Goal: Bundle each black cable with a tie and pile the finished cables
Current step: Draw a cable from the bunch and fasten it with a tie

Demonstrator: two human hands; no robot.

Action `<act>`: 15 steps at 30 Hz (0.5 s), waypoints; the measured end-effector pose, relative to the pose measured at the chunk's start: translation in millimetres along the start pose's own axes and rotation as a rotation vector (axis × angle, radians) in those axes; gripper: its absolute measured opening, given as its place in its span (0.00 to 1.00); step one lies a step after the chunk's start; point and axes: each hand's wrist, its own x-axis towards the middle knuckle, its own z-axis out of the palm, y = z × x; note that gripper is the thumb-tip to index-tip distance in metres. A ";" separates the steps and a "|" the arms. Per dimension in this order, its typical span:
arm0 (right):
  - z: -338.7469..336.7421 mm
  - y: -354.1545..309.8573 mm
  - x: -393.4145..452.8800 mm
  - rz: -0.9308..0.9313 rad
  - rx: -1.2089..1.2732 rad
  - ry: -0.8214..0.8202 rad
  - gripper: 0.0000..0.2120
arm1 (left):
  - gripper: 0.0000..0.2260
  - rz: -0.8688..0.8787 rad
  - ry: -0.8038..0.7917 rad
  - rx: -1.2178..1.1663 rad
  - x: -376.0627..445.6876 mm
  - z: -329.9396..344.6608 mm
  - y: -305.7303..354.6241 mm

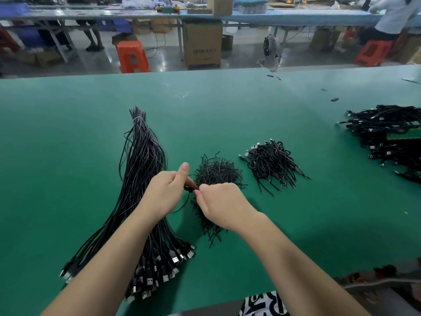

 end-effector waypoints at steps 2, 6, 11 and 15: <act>1.6 0.0 1.1 0.004 -0.025 -0.002 0.15 | 0.24 0.039 -0.037 0.110 -2.7 -2.6 3.7; 3.1 -1.2 1.1 0.000 -0.058 0.019 0.14 | 0.12 0.114 -0.074 0.301 -7.0 -4.9 11.2; 4.0 -0.5 0.1 -0.006 -0.133 0.074 0.14 | 0.07 0.091 -0.086 0.328 -6.9 -7.0 18.9; 3.8 -0.3 1.2 -0.002 -0.195 0.036 0.10 | 0.06 0.081 -0.067 0.360 -5.3 -4.2 20.2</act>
